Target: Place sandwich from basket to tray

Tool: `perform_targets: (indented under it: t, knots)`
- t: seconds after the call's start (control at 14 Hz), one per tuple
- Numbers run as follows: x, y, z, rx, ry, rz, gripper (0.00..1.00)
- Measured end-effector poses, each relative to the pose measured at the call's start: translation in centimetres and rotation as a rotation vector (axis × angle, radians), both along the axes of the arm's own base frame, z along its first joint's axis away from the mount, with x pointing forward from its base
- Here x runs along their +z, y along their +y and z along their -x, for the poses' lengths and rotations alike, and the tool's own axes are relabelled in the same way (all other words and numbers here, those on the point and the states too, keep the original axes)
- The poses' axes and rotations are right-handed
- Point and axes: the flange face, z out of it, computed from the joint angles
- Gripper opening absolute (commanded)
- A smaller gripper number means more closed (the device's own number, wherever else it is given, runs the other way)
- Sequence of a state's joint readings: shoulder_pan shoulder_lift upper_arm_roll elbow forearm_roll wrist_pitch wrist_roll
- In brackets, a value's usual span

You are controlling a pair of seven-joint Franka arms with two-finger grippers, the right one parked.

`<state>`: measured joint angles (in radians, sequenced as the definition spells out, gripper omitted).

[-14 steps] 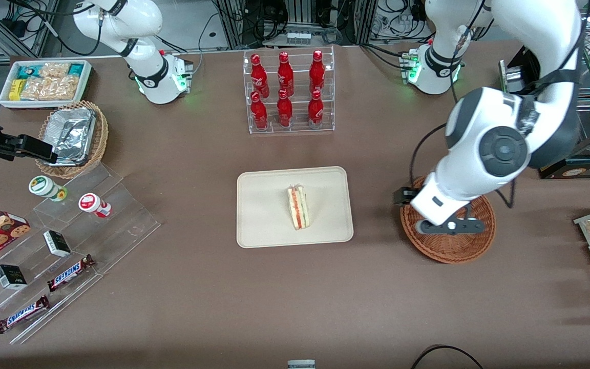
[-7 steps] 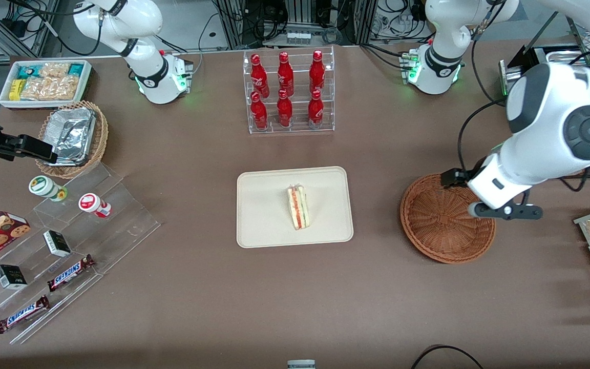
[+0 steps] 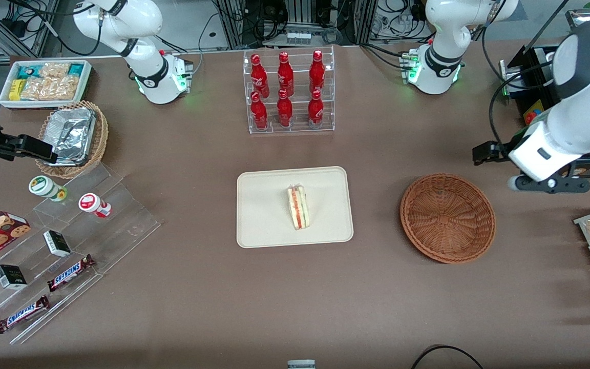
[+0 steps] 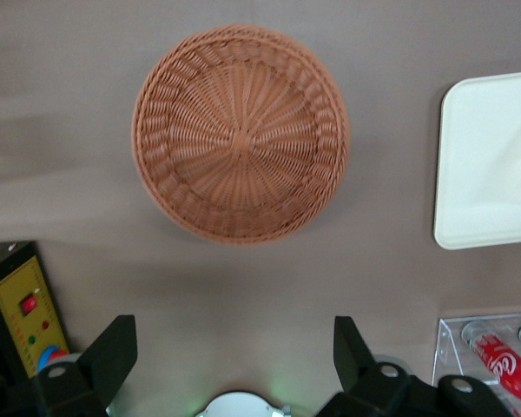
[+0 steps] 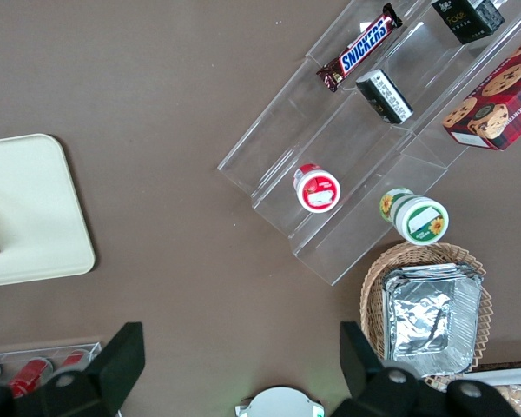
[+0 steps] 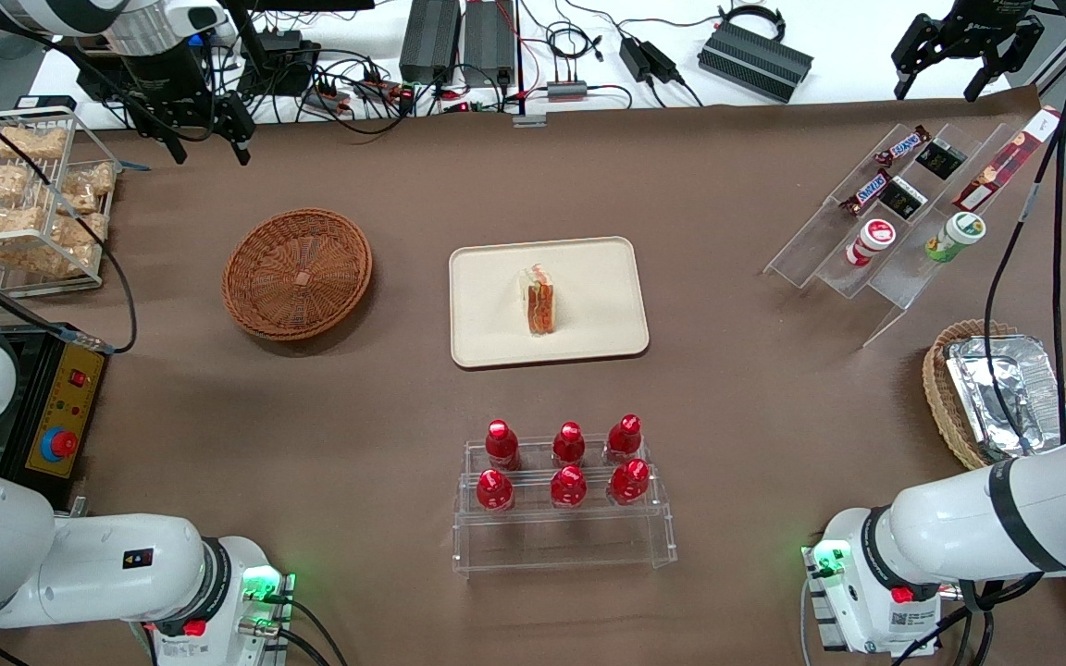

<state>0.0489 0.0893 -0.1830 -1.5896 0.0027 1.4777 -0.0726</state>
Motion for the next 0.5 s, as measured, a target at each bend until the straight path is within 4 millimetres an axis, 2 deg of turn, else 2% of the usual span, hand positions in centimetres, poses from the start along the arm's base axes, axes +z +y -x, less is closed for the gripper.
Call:
perform_targets:
  t: [0.5]
  knots:
    - [3.6,3.4,2.2,0.029,0.019,-0.008,1.0]
